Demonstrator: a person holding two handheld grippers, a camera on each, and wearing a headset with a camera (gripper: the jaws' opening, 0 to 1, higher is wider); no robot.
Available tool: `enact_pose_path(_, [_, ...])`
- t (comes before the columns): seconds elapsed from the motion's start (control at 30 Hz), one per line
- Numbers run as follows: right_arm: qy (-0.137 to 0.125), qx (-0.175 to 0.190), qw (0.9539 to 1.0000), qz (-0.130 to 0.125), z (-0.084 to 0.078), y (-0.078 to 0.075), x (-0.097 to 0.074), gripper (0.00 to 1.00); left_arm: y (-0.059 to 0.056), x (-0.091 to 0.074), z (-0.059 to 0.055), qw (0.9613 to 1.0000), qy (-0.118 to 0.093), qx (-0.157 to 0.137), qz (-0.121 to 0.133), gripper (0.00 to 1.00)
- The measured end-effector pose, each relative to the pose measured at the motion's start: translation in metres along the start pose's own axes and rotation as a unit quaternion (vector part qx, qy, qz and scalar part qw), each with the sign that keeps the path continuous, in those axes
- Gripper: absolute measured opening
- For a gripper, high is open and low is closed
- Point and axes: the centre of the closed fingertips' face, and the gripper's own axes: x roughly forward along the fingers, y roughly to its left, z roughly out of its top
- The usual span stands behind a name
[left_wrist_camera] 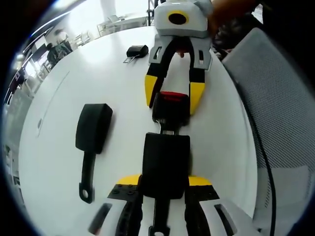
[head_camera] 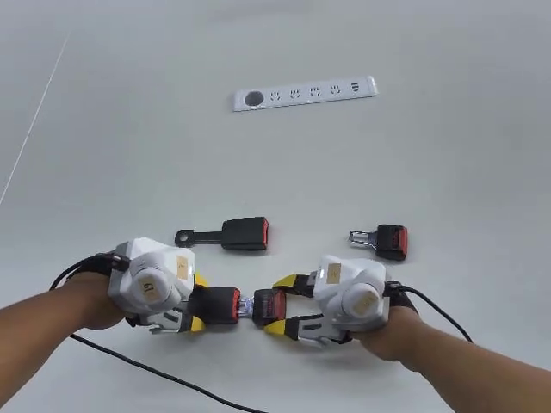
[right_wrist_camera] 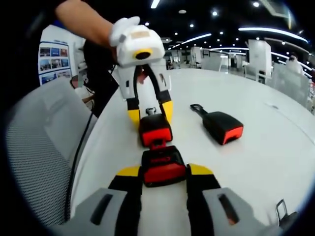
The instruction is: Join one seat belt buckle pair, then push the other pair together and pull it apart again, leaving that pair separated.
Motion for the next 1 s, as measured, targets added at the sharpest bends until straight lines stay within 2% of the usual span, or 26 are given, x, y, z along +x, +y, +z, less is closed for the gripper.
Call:
enact_pose_path(0.3, [0.005,0.004,1.0000,0.001,0.004,-0.001,0.007,0.34,0.000,0.000,0.001,0.9999,-0.003,0.014,-0.006,0.33])
enact_pose_path(0.4, [0.011,0.000,0.9999,0.001,0.009,0.002,0.016,0.34,0.000,0.000,0.001,0.9996,0.002,0.025,-0.009,0.33])
enact_pose_path(0.43, [0.021,0.002,0.9998,-0.001,0.006,0.002,0.016,0.34,-0.001,-0.001,-0.002,0.9994,0.010,0.029,-0.013,0.33])
enact_pose_path(0.47, [0.018,-0.004,0.9998,0.003,0.007,0.002,0.016,0.34,0.000,0.001,0.000,0.9996,0.003,0.028,-0.010,0.33])
enact_pose_path(0.53, [0.018,-0.002,0.9998,0.005,0.006,0.001,0.015,0.34,0.000,0.001,-0.001,0.9994,0.005,0.031,-0.012,0.33])
enact_pose_path(1.0, [0.021,-0.009,0.9997,0.002,0.006,-0.001,0.015,0.34,-0.001,0.001,-0.002,0.9997,-0.010,0.020,-0.013,0.33])
